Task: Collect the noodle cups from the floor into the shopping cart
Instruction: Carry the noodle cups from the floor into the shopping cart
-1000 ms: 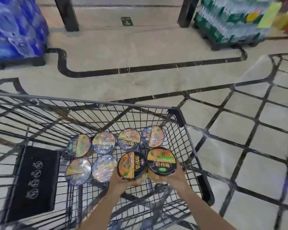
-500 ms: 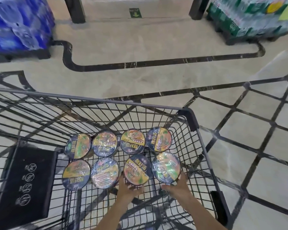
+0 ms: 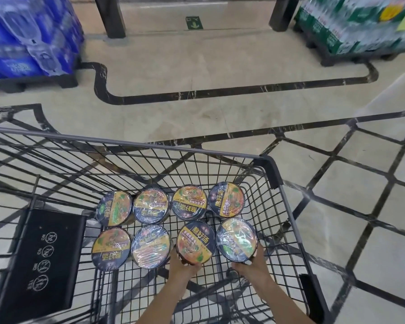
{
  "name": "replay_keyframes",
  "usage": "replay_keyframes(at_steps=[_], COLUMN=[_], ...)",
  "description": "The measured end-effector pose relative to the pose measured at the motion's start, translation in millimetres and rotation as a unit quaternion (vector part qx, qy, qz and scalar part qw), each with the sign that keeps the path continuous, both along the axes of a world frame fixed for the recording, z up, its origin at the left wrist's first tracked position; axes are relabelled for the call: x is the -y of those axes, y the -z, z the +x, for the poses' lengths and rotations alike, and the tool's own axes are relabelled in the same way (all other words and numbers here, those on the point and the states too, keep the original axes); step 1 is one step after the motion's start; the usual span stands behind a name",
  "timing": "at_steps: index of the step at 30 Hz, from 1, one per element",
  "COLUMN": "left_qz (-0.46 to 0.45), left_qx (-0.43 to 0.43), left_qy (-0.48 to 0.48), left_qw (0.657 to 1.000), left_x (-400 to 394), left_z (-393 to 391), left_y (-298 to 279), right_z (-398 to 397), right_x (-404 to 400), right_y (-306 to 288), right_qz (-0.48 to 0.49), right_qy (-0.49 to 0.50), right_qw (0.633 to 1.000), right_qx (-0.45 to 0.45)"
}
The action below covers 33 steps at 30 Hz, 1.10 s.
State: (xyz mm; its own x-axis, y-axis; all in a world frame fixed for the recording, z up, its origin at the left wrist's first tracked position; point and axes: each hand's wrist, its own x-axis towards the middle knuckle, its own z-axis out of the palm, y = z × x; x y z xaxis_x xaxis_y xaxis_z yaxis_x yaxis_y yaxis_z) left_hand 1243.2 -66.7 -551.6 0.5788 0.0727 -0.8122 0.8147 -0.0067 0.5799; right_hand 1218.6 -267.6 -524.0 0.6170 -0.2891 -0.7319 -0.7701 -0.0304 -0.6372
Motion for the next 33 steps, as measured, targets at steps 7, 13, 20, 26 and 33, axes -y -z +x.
replay_keyframes(at_steps=[7, 13, 20, 26, 33], left_qz=[0.112, 0.316, 0.501, 0.506, 0.392], left_qx=[0.081, 0.360, 0.549, 0.639, 0.733], left_qy=[0.185, 0.425, 0.518, 0.497, 0.517], left_qw=[0.973, 0.768, 0.424, 0.298, 0.202], left_x=[-17, -50, -67, -64, 7], left_z=[-10, 23, 76, 98, 113], left_y=[-71, -192, -319, -374, -404], right_z=[-6, 16, 58, 41, -54], right_x=[-6, -12, -35, -29, 22], right_y=[-59, -186, -319, -376, -406], right_qz=[-0.167, -0.336, -0.479, -0.561, -0.686], right_qy=[-0.142, -0.415, -0.494, -0.487, -0.383], right_qw=[0.975, 0.828, 0.659, 0.590, 0.577], right_qx=[0.029, 0.172, 0.304, 0.317, 0.222])
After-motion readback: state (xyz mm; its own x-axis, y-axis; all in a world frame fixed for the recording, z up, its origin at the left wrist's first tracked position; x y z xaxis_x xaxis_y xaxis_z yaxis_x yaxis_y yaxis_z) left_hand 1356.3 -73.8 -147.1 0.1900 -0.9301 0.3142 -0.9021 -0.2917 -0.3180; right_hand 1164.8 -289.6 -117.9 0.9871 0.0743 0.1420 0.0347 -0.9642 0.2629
